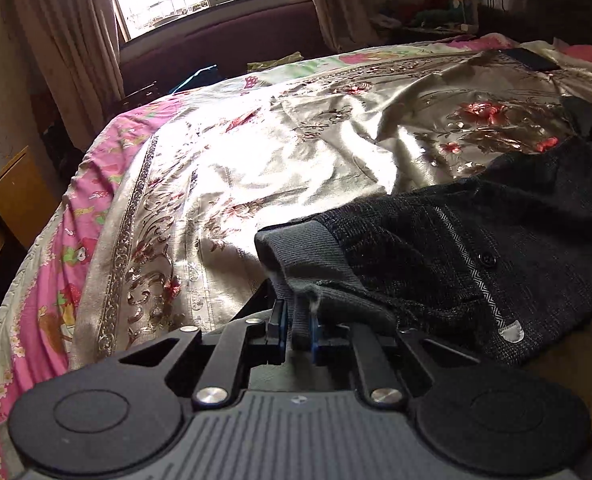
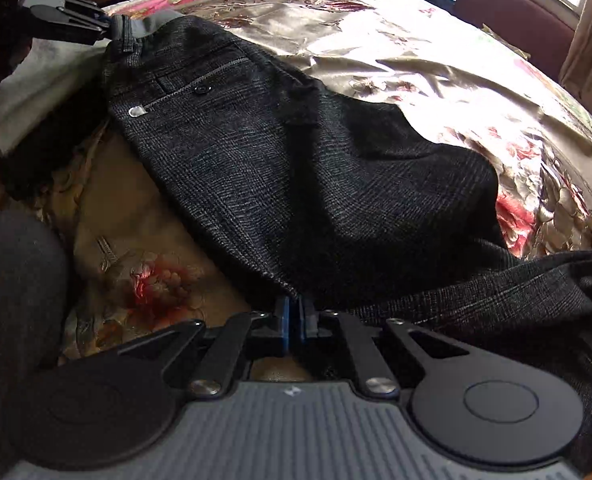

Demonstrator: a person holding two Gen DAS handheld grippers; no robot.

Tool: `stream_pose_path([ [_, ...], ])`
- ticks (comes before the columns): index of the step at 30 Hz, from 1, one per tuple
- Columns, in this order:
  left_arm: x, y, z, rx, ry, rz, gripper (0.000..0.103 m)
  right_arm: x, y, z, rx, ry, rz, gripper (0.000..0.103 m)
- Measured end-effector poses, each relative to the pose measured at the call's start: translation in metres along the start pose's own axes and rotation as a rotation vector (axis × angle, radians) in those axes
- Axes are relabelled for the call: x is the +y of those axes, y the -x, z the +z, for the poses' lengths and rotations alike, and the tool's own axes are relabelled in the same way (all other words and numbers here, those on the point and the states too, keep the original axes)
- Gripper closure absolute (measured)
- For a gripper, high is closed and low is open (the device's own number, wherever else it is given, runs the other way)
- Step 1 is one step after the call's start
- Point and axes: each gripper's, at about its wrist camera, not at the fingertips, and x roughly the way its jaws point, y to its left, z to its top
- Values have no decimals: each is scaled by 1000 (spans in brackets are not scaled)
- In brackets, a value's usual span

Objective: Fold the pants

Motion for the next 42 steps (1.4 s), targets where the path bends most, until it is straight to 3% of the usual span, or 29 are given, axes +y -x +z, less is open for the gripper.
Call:
stream_pose_path([
  [4,0,3,8,-61,-23,46,78,7,8,13,-31,54,-39,91],
  [8,7,-7,16,-85,-7,36,78,21,12,32,-97,67,-43,91],
  [11,14,-14,13,-61,19,19,78,44,14,49,-163,110,-14,83],
  [13,20,-16,12,-58,50,9,78,64,11,63,-235,130,4,67],
  [15,25,-17,10,-59,75,4,78,87,1,82,-296,126,36,60],
  [21,29,-16,10,-66,107,-32,78,123,-54,156,-354,-86,187,55],
  [23,32,-15,11,-75,110,-36,78,123,-63,168,-363,-147,194,56],
  [24,34,-15,12,-83,111,-36,78,117,-65,172,-365,-197,216,66],
  [25,36,-15,13,-89,113,-37,78,112,-65,175,-358,-226,248,94],
  [26,38,-14,14,-97,118,-41,78,108,-64,178,-352,-250,259,93],
  [27,41,-13,16,-108,127,-48,78,104,-60,179,-360,-261,251,100],
  [28,43,-12,16,-119,134,-52,78,100,-52,181,-386,-253,208,103],
  [32,50,-7,13,-151,168,-66,78,81,-35,181,-407,-287,207,103],
  [36,55,-4,0,-135,191,-61,78,100,-34,174,-372,-220,261,91],
  [39,58,-2,-9,-107,200,-57,78,129,-46,169,-349,-118,268,54],
  [42,60,5,-12,-100,196,-60,77,154,-59,167,-344,-24,204,52],
])
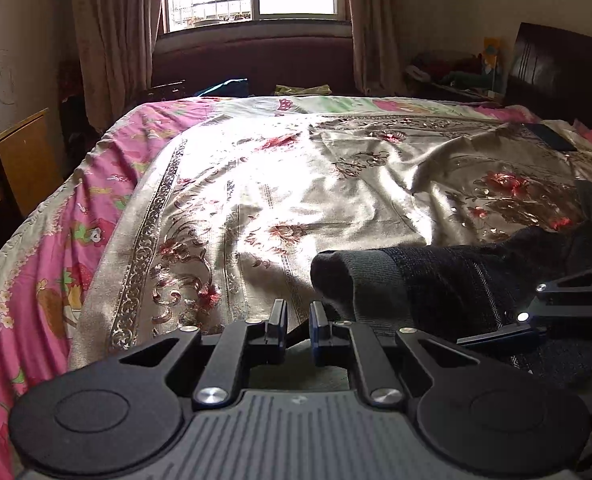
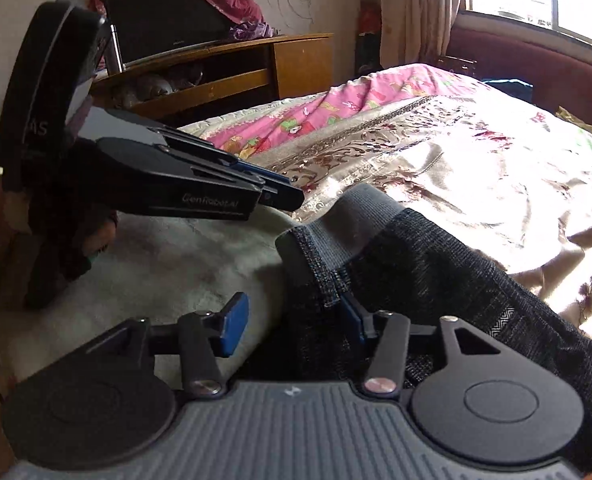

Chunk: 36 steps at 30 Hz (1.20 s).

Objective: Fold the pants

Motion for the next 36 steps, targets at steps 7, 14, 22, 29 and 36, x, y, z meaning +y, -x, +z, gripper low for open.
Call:
stream_pose_path([
  [7,0,9,1,-21,-7,1,77,-22,-3,9,-61,-118,-58,92],
  [14,0,11,1,-51,3,-21,76,-58,70,51,-333,-270,-146,93],
  [22,-7,18,-5,-27,-4,-5,76,8,-28,-7,-60,29,-102,81],
  [29,-51,13,4,-52,-87,-91,71,-11,30,-16,-127,-77,-66,67],
  [36,-100,-30,-21,108,-172,-134,69,-106,101,-72,-32,-324,-328,67],
])
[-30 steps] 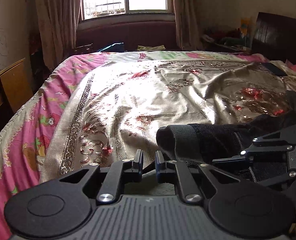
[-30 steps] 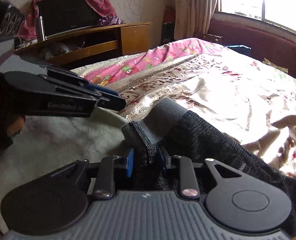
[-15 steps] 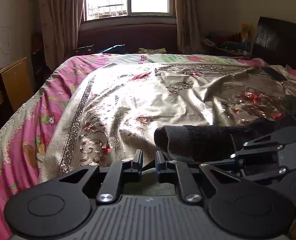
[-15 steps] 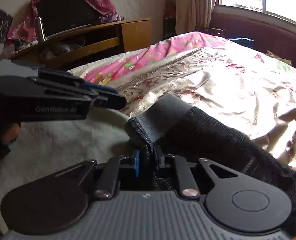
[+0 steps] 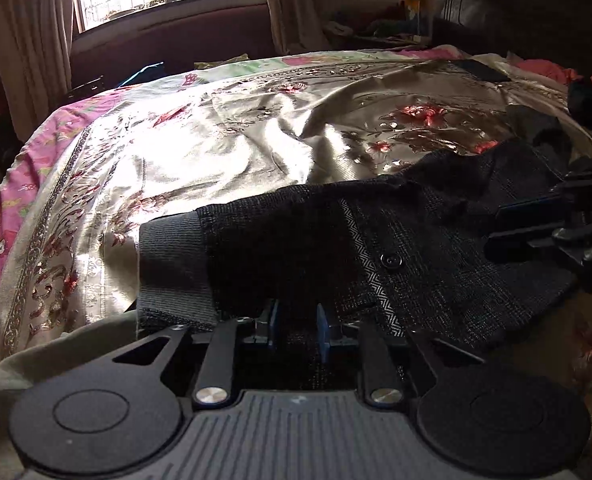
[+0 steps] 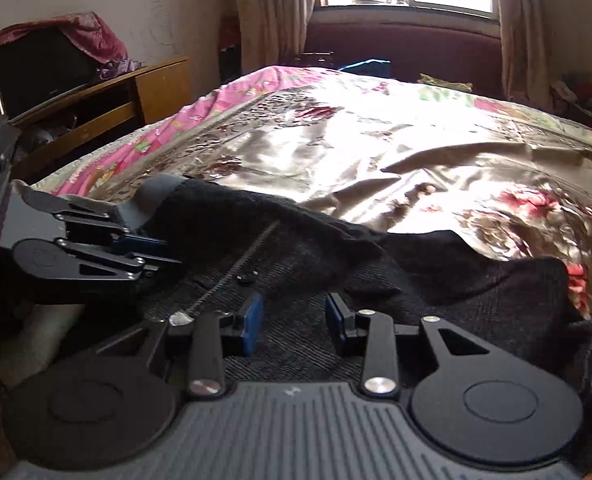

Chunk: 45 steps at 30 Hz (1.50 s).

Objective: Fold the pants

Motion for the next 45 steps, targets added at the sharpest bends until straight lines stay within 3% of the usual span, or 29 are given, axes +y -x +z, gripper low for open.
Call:
stream_pose_path([
  [3,-11,8,9,-8,13,21,69,-69,21,-4,-8,-157,-131,67],
  [6,-30,13,23,-29,33,-33,69,-134,38,1,-39,-272,-270,67],
  [9,-78,0,38,-31,-5,-137,69,-198,34,10,-25,-383,-372,61],
  [15,-172,-38,65,-43,-2,-334,69,-296,-2,34,-6,-581,-449,58],
  [19,-216,-60,79,-43,-4,-391,68,-325,-38,50,59,-622,-439,54],
  [22,-235,-73,85,-35,-14,-390,67,-338,-65,50,114,-655,-477,54],
  [25,-245,-77,86,-23,-30,-360,67,-343,-76,52,104,-632,-518,56],
  [26,-248,-76,85,-21,-38,-348,67,-345,-75,53,101,-633,-526,60],
  [27,-249,-75,85,-20,-42,-341,67,-349,-72,52,101,-645,-539,82],
  [28,-249,-73,84,-21,-44,-336,67,-357,-66,50,96,-666,-523,96],
  [32,-251,-69,87,-11,-60,-326,67,-380,-15,33,-10,-788,-403,99],
  [37,-266,-58,91,-25,-119,-335,67,-373,124,-10,-321,-889,-263,99],
  [39,-275,-53,85,-29,-156,-340,67,-365,171,-38,-395,-908,-275,99],
  [42,-289,-56,80,-5,-176,-358,67,-361,205,-99,-356,-974,-349,99],
  [45,-309,-63,75,33,-208,-376,66,-371,197,-156,-195,-1054,-429,96],
])
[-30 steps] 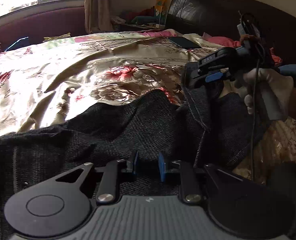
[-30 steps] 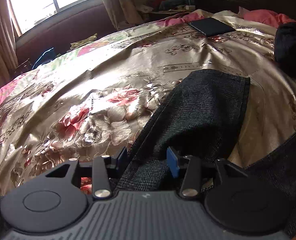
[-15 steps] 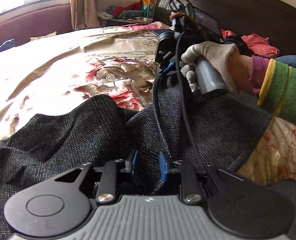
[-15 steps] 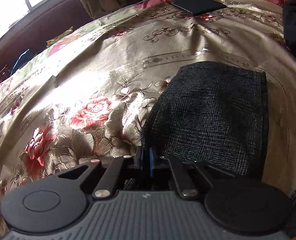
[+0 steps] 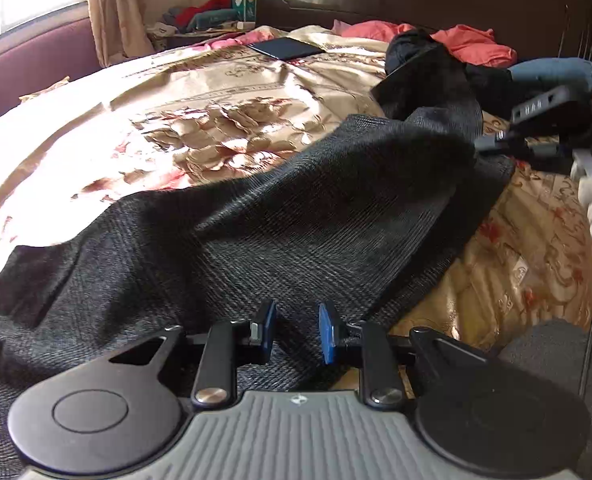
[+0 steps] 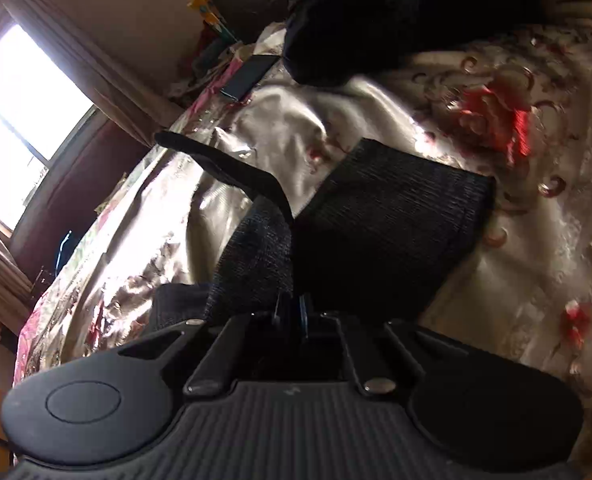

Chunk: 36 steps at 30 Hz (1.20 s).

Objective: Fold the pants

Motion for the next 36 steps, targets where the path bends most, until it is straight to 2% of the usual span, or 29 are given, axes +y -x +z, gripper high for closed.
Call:
stream_pose_path([
  [1,-4,-2,0,8,-19,8,65,-13,-3,-5,14,-32,-13,93],
  [3,-16,-7,2,20,-81,38,65,-31,0,-10,-22,-93,-3,93],
  [6,-19,-8,5,38,-90,43,64,-38,3,0,-79,-115,30,91],
  [8,-18,-9,7,50,-85,46,63,-37,2,10,-114,-99,17,82],
  [10,-20,-11,7,56,-91,56,61,-40,-3,19,-147,-93,1,65],
  [11,-22,-13,8,59,-95,62,61,-43,-6,23,-140,-105,-4,63],
  [14,-26,-15,8,59,-112,69,59,-56,-12,25,-113,-171,-5,63],
  [20,-30,-16,9,54,-126,49,58,-81,-7,22,-161,-229,-27,64],
  [24,-32,-18,10,57,-132,47,54,-78,-22,34,-184,-197,-10,63],
  [26,-33,-19,11,55,-133,46,54,-78,-30,39,-181,-204,-10,65],
  [32,-36,-19,10,53,-144,36,53,-75,-9,43,-198,-186,19,63],
  [36,-37,-22,11,54,-151,31,50,-77,-24,44,-166,-188,21,63],
])
